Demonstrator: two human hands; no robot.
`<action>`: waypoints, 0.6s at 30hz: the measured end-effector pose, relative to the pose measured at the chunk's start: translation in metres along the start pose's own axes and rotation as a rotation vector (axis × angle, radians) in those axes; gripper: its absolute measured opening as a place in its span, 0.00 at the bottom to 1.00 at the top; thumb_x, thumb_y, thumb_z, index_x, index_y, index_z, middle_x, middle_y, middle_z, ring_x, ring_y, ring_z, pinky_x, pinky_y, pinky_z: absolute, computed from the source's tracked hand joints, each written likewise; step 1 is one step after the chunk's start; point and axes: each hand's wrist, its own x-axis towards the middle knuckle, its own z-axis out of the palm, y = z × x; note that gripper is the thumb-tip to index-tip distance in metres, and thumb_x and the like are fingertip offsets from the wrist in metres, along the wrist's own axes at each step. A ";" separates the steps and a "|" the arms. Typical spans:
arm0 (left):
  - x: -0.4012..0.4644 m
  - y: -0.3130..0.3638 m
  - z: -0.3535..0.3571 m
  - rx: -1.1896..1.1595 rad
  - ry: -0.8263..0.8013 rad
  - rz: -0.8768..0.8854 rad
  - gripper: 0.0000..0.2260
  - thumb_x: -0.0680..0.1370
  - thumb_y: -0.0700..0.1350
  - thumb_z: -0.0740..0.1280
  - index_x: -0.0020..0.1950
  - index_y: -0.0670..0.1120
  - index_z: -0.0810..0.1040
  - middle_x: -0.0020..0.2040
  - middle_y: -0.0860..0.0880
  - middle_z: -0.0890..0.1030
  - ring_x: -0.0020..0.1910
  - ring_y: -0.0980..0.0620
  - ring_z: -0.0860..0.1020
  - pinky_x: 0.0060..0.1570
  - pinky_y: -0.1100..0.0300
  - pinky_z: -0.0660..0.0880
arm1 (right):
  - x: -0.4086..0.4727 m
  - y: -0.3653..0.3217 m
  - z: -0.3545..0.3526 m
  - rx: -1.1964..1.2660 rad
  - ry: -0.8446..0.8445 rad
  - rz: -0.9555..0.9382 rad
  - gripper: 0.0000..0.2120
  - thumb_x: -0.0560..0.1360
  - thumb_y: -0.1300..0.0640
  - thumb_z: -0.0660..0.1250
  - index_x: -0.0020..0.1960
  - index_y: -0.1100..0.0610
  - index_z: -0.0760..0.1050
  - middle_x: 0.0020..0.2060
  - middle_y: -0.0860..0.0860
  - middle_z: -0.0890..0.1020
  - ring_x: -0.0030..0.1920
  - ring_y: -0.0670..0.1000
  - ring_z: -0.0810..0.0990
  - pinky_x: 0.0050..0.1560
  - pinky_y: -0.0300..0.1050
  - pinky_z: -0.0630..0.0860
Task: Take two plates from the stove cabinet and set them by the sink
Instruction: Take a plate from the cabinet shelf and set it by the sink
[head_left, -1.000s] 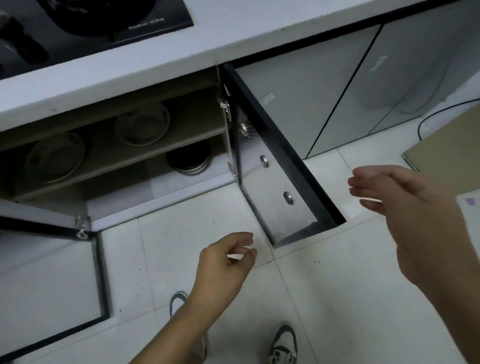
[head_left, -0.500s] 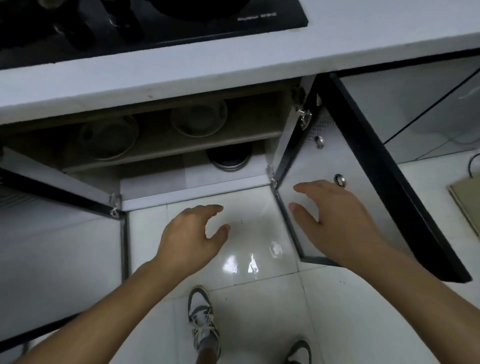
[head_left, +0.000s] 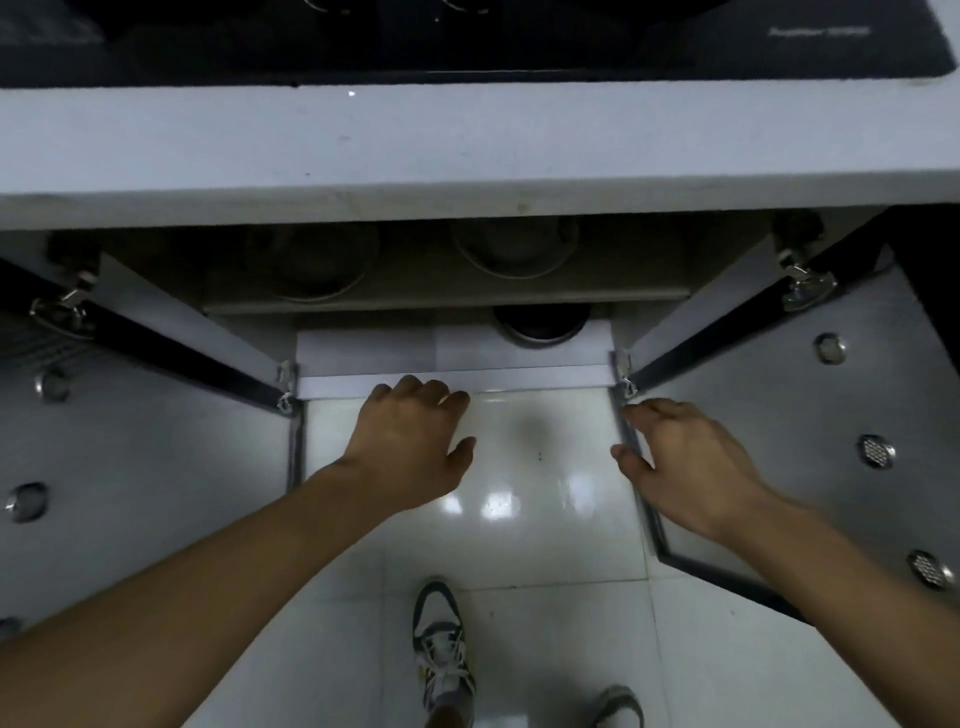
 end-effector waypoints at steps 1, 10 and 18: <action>0.005 -0.005 0.002 0.012 -0.009 0.000 0.24 0.75 0.59 0.58 0.65 0.48 0.73 0.58 0.47 0.81 0.55 0.45 0.78 0.53 0.50 0.74 | 0.006 -0.001 0.001 -0.003 -0.008 0.002 0.22 0.77 0.47 0.59 0.67 0.56 0.70 0.60 0.54 0.78 0.59 0.56 0.74 0.57 0.48 0.73; 0.051 -0.024 0.011 0.146 -0.028 -0.046 0.25 0.75 0.60 0.58 0.68 0.48 0.70 0.64 0.45 0.75 0.60 0.43 0.73 0.55 0.47 0.71 | 0.065 0.010 -0.003 0.049 0.034 -0.059 0.24 0.77 0.49 0.62 0.71 0.56 0.66 0.65 0.56 0.76 0.62 0.57 0.74 0.59 0.50 0.75; 0.115 -0.044 0.039 0.187 0.035 -0.106 0.22 0.74 0.59 0.61 0.65 0.51 0.71 0.60 0.45 0.76 0.56 0.44 0.74 0.55 0.48 0.71 | 0.139 0.042 0.011 0.047 0.131 -0.084 0.19 0.77 0.52 0.62 0.65 0.58 0.71 0.56 0.59 0.78 0.54 0.59 0.78 0.50 0.50 0.77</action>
